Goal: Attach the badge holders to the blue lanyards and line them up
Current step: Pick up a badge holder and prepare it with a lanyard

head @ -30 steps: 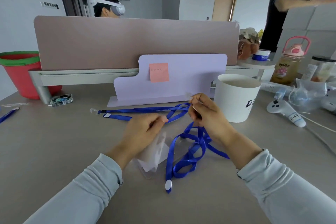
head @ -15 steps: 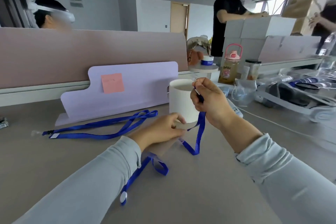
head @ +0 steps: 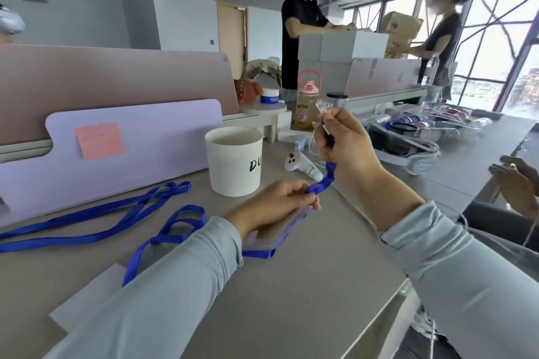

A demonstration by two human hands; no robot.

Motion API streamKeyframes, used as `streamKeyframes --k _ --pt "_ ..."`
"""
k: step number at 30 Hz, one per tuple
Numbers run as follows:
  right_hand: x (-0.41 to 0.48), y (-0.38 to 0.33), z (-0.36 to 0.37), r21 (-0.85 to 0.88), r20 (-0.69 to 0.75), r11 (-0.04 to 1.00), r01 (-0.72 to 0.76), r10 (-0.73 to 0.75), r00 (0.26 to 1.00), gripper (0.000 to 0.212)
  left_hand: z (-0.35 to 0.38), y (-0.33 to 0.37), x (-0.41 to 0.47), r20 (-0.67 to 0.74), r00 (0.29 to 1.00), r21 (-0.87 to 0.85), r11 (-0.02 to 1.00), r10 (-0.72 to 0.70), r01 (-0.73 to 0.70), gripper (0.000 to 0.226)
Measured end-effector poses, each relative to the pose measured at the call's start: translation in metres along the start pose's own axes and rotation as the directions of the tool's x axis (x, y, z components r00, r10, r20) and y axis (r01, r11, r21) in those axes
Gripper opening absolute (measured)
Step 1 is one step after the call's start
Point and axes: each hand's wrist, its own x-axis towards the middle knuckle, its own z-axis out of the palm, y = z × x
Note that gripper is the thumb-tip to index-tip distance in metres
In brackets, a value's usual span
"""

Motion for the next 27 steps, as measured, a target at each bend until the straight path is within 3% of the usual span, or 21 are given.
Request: streamKeyframes --k 3,5,7,10,14,17,19,24,27 --pt "0.001 -0.001 -0.01 0.0 -0.022 1.0 0.015 -0.015 1.0 0.024 -0.002 0.01 0.001 -0.046 0.996 -0.144 0.987 0.07 -0.076 0.018" --pt "-0.001 0.003 -0.012 -0.02 -0.032 1.0 0.015 -0.015 0.999 0.025 -0.01 0.011 -0.001 -0.106 0.992 -0.141 0.986 0.073 -0.088 0.018" --pt "-0.002 0.01 -0.011 -0.083 -0.044 0.997 0.003 -0.007 0.999 0.027 -0.023 0.001 -0.003 -0.157 0.986 -0.022 0.998 0.053 -0.057 0.019" --pt "-0.004 0.032 -0.005 -0.278 -0.012 0.96 -0.041 0.039 0.999 0.022 -0.041 -0.026 -0.008 -0.2 0.979 0.305 0.947 -0.041 0.102 0.02" --pt "-0.013 0.075 0.011 -0.581 0.133 0.802 -0.142 0.266 0.955 0.009 -0.053 -0.051 -0.026 -0.12 0.969 0.497 0.831 -0.218 0.248 0.02" --pt "-0.019 0.106 0.023 -0.75 0.214 0.655 -0.09 0.37 0.904 0.012 -0.059 -0.059 -0.039 -0.128 0.955 0.535 0.793 -0.266 0.292 0.014" --pt "-0.021 0.118 0.028 -0.811 0.244 0.584 -0.036 0.393 0.887 0.011 -0.064 -0.062 -0.047 -0.214 0.954 0.528 0.797 -0.209 0.293 0.012" --pt "-0.021 0.134 0.033 -0.916 0.236 0.399 0.041 0.452 0.861 0.013 -0.083 -0.059 -0.071 -0.461 0.886 0.534 0.784 -0.044 0.317 0.036" --pt "-0.019 0.139 0.036 -0.944 0.183 0.329 0.026 0.456 0.871 0.014 -0.098 -0.064 -0.088 -0.528 0.849 0.514 0.801 0.012 0.308 0.031"
